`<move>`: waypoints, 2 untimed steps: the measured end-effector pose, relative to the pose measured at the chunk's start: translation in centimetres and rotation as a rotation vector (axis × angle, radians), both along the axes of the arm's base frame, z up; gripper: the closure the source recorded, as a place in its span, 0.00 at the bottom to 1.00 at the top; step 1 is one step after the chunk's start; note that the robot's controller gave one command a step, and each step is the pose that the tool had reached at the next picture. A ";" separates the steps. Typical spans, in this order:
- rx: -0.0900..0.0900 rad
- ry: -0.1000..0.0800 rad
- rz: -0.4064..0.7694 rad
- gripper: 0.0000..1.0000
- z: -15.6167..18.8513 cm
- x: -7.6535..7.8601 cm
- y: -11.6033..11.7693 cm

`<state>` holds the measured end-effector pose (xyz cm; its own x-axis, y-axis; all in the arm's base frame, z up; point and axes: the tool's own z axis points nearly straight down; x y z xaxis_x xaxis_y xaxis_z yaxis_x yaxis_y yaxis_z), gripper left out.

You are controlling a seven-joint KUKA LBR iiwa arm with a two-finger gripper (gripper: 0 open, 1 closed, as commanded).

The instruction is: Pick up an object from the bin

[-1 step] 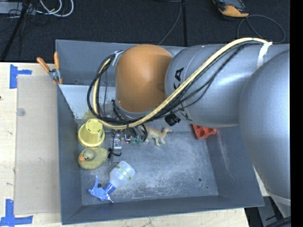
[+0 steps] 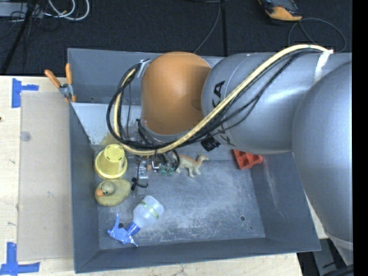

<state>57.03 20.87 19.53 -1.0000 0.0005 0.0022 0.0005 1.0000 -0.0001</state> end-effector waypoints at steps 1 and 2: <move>0.000 -0.002 0.062 0.00 -2.8 -3.6 0.1; 0.001 0.005 0.206 0.00 -6.2 -5.7 -0.9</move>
Offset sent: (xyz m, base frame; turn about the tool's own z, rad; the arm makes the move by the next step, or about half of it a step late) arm -0.0545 -0.0237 -0.0822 -0.2606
